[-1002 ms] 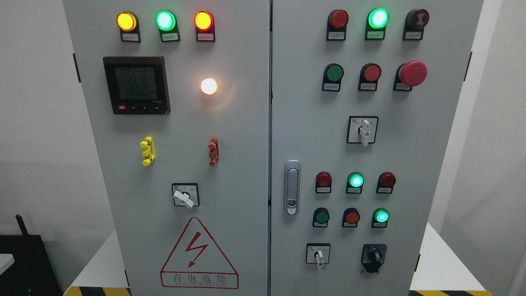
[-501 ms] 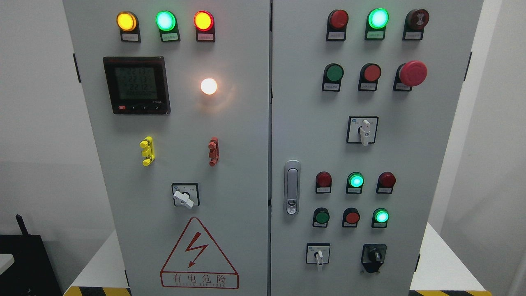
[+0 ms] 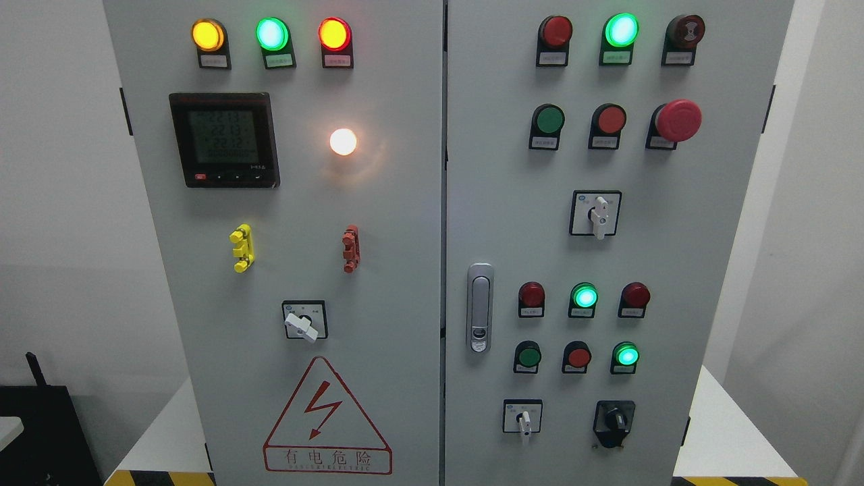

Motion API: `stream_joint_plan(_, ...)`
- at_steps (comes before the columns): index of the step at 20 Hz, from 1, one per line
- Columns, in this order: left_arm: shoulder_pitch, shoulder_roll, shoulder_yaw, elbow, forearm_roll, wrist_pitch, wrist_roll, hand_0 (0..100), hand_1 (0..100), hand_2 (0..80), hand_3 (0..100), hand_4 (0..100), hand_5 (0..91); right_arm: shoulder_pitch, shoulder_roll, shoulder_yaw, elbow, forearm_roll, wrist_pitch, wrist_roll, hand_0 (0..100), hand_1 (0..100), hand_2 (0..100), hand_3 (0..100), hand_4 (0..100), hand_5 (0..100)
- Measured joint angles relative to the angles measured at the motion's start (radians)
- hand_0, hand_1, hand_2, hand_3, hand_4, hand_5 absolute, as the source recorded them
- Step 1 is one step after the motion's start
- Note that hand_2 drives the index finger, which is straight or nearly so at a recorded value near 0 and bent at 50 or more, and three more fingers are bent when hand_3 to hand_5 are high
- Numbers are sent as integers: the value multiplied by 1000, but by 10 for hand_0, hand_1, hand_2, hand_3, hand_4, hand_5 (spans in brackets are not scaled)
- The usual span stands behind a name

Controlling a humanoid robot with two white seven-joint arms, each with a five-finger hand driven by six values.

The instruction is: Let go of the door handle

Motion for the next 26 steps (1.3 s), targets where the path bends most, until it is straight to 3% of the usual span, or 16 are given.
stream_joint_plan(6,0,0,0,0,0,0,0,120,389,0,0,0,0,-20,19,5,16,124,-5,-28,347,232,0,829,776,986)
stream_joint_plan(14,0,0,0,0,0,0,0,120,389,0,0,0,0,-66,33,10,52,347,-9,-89,302,259,0,963,877,1000)
stream_joint_plan(26,0,0,0,0,0,0,0,120,389,0,0,0,0,-122,41,11,98,683,92,-134,275,253,0,973,891,1000)
